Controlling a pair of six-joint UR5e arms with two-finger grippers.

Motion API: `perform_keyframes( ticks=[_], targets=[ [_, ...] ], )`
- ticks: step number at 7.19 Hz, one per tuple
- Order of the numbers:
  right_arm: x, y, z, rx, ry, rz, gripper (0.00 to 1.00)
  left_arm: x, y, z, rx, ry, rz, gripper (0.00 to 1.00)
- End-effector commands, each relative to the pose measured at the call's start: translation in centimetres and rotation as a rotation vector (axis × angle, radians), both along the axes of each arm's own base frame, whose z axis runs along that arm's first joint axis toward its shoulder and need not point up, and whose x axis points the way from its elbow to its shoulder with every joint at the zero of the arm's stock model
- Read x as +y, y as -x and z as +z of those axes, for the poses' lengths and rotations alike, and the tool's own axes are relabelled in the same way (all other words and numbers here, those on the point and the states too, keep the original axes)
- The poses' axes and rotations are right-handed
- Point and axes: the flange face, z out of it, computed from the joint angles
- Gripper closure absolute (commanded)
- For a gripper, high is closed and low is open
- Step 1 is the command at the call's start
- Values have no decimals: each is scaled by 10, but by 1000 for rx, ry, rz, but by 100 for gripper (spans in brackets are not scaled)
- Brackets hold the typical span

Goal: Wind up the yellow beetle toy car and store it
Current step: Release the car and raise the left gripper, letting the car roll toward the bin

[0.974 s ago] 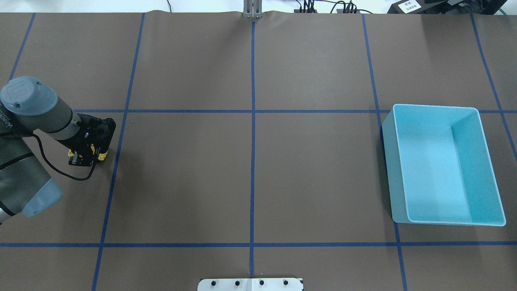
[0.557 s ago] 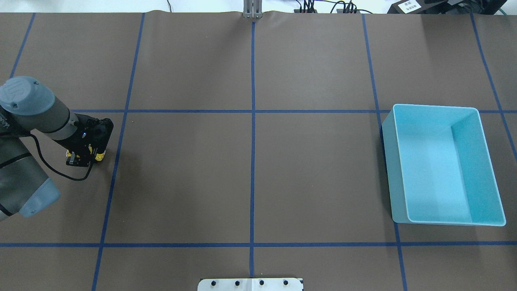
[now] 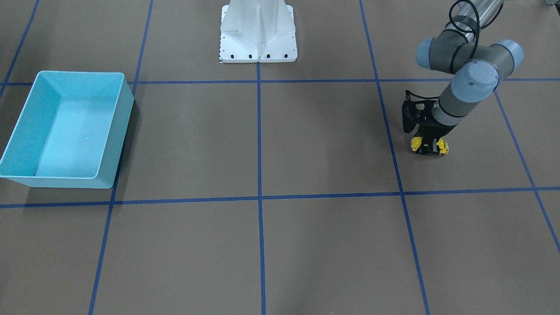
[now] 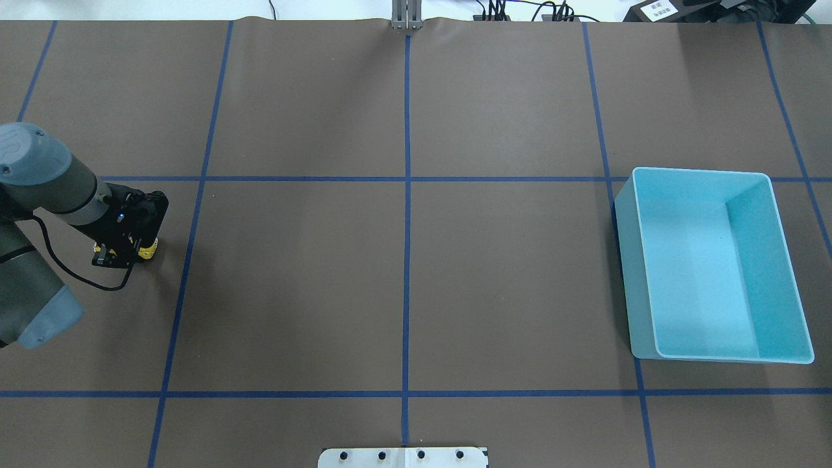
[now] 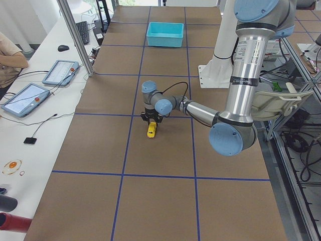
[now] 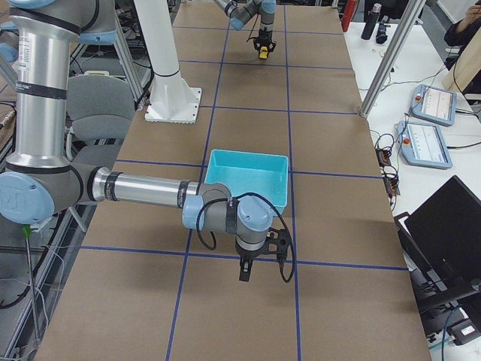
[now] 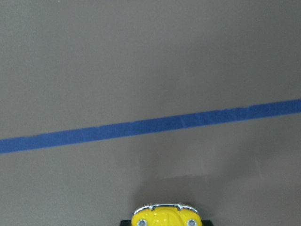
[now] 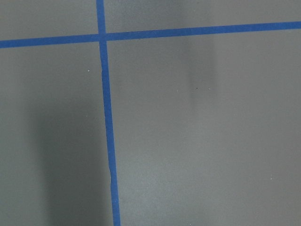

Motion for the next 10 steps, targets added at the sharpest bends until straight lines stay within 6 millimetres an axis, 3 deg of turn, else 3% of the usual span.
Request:
perform_keyframes(
  ticks=[1, 2, 3, 10],
  targets=[
    [0, 0, 0, 0, -1, 0, 0, -1, 2, 2, 0, -1, -4, 100],
    [0, 0, 0, 0, -1, 0, 0, -2, 5, 2, 0, -1, -9, 4],
    [0, 0, 0, 0, 0, 0, 0, -2, 6, 2, 0, -1, -11, 0],
    [-1, 0, -2, -4, -3, 1, 0, -5, 10, 2, 0, -3, -19, 0]
  ],
)
